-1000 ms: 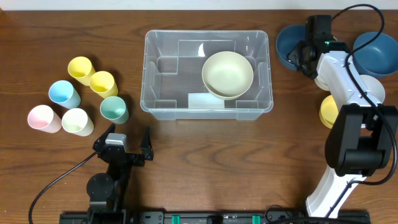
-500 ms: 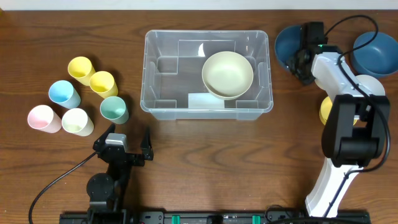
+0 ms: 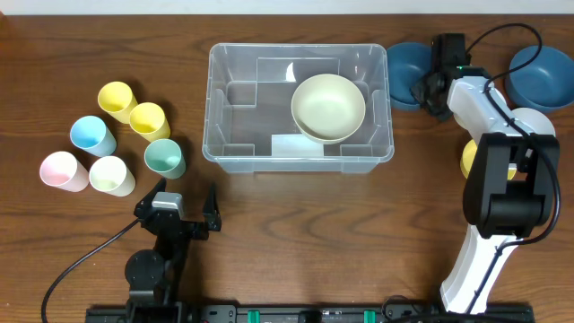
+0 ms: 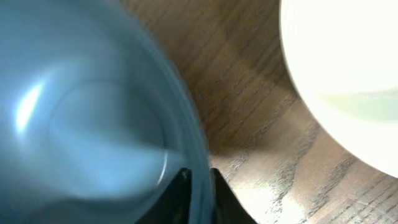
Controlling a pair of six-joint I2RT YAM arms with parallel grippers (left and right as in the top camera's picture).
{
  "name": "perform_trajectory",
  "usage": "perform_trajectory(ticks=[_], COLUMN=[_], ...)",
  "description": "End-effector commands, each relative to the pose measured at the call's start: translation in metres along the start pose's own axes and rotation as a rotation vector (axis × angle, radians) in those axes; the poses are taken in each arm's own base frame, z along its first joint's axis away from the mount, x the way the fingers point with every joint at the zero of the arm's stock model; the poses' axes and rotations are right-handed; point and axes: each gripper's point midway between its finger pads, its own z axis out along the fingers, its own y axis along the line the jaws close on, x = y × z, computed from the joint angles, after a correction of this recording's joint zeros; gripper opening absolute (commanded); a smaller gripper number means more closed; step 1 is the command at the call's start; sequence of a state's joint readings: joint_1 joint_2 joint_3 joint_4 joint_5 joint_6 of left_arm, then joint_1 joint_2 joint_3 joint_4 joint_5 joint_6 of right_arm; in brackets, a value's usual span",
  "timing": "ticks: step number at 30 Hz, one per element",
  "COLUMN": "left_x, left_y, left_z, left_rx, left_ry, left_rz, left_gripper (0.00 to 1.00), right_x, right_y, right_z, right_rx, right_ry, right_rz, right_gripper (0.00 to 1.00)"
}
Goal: Pack container
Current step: 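Lift the teal bowl and carry it over the cream bowl in the bin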
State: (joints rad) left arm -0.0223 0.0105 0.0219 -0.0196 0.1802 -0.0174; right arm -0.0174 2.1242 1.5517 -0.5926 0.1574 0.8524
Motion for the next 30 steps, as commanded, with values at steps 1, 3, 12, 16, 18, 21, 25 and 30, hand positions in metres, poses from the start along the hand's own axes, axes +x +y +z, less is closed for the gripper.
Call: perform_trajectory(ticks=[1,3,12,16,18,21,25,30], left_x=[0.015,0.015,0.015,0.015,0.015,0.015,0.016,0.015], left_y=[0.000,0.000,0.000,0.000,0.000,0.000,0.000,0.000], left_z=[0.001,0.001,0.001,0.001,0.001,0.001,0.001,0.001], left_rx=[0.007,0.007,0.007,0.007,0.007,0.007,0.007,0.007], left_ry=[0.045,0.045,0.045,0.045,0.045,0.045,0.046,0.045], left_rz=[0.011,0.011,0.011,0.011,0.011,0.011,0.011,0.011], left_gripper=[0.98,0.98,0.98,0.98,0.98,0.98,0.98,0.98], right_x=[-0.009,-0.015,-0.048,-0.063,-0.069,-0.080,-0.094,-0.099], right_y=[-0.010,-0.014,-0.030,-0.025,-0.019,-0.009,0.003,0.019], right_z=[0.003,0.004,-0.005,-0.020,-0.032,-0.057,-0.101,-0.166], right_rx=[0.016,0.018,-0.036,-0.112,-0.150,-0.193,-0.262,-0.383], right_ry=[-0.013,-0.019,-0.020,-0.032,-0.053,-0.104,-0.183,-0.249], right_rz=[0.005,0.003,-0.020,-0.056,-0.091,-0.146,-0.208,-0.251], right_gripper=[0.06,0.06,0.01,0.01,0.01,0.01,0.01,0.01])
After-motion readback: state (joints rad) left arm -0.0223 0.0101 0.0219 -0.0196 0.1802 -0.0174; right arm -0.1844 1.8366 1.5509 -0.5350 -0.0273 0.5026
